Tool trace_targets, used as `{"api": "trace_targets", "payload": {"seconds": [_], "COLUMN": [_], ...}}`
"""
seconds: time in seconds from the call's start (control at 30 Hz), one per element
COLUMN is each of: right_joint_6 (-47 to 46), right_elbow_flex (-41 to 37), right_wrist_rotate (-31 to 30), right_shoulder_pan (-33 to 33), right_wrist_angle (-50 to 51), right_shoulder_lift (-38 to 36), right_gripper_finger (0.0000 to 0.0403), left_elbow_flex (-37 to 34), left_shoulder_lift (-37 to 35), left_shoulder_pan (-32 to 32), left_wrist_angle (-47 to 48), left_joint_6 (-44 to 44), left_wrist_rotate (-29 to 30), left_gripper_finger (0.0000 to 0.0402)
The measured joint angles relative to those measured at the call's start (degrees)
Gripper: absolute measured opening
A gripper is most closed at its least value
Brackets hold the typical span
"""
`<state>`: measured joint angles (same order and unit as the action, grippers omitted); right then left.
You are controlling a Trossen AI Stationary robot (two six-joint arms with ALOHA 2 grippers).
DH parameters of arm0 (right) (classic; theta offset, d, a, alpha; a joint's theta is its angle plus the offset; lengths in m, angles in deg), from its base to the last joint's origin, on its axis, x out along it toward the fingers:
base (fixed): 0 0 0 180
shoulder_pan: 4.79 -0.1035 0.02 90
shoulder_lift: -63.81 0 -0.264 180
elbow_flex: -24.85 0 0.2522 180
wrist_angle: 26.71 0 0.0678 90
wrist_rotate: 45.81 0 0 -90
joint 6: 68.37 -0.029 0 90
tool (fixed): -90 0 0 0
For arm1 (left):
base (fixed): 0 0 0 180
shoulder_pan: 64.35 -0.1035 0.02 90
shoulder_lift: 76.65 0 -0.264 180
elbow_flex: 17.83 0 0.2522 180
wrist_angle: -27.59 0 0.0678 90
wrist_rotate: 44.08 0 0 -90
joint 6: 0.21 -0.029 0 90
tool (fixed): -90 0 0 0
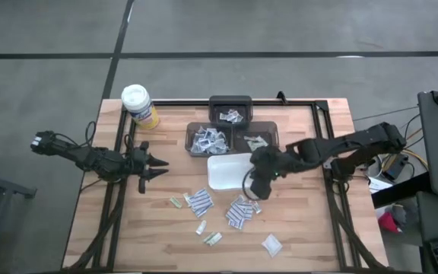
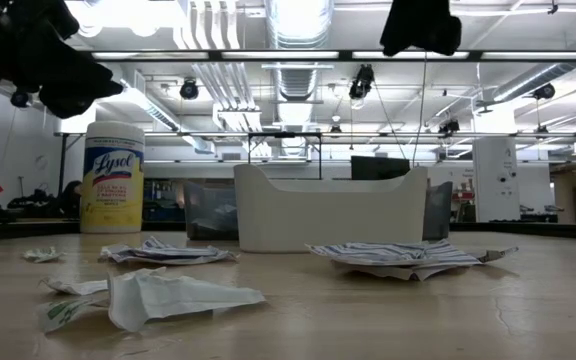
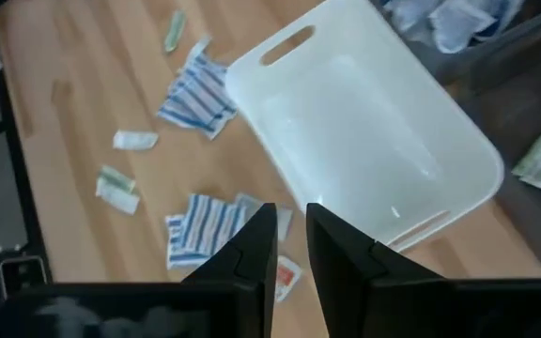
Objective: Pick & Place First Aid Supplies
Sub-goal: Put the green bandage into the bottom right black bin
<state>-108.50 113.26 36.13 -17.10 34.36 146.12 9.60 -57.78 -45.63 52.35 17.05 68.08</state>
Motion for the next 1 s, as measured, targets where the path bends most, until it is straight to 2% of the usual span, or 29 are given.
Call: {"api": "trace_targets", "payload": {"seconds": [0.13,0.23,0.67,0.83,1.0], "right_joint_6": [-1.9,-3.3,-3.0,-2.8,-2.8], "right_elbow_flex": [0.0,0.0,-0.1,-1.0,-5.5], "right_wrist_rotate": [-5.6,-9.6,-10.2,-11.5,-13.2], "right_shoulder_pan": [-3.8,-6.2,-8.8,-8.8,-8.8], "right_wrist_angle": [-1.2,-1.2,0.4,4.6,2.6], "right_shoulder_lift": [-0.1,-0.2,-0.8,-3.7,-9.9], "right_gripper_finger": [0.0063,0.0062,0.0034,0.0031,0.0031], "left_elbow_flex": [0.0,0.0,0.0,0.0,0.0], "left_shoulder_lift": [0.0,0.0,0.0,0.0,0.3], "left_shoulder_pan": [0.0,0.0,0.0,0.0,0.0], "left_wrist_angle": [-0.1,-0.4,-0.8,-2.6,-3.0], "left_joint_6": [4.1,4.2,6.9,6.9,7.2], "left_wrist_rotate": [-0.1,-2.8,-16.9,-18.4,-18.4], "left_gripper_finger": [0.0117,0.0117,0.0117,0.0117,0.0117]}}
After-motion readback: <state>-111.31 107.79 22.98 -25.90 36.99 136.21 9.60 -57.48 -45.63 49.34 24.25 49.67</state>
